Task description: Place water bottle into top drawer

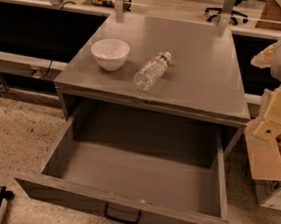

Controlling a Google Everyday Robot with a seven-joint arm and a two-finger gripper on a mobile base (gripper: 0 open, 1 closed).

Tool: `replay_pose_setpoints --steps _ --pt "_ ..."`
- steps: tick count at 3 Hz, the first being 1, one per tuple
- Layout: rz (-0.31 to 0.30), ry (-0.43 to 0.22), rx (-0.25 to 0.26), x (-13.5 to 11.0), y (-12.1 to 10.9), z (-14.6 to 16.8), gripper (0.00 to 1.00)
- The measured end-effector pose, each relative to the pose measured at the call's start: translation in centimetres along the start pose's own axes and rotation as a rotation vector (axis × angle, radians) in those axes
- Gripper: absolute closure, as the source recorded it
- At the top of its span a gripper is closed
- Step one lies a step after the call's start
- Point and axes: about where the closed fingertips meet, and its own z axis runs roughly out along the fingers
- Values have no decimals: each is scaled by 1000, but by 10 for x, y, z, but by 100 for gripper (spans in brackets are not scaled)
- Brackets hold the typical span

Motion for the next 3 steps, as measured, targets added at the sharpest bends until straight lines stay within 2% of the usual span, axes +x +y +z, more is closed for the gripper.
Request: replay_pose_setpoints --steps 1,2,3 --pt "-3 -1 4 -1 -1 -1 0" --pt "-119 17 -3 -7 -26 8 0" --pt "-328 -25 -9 -42 -69 31 0"
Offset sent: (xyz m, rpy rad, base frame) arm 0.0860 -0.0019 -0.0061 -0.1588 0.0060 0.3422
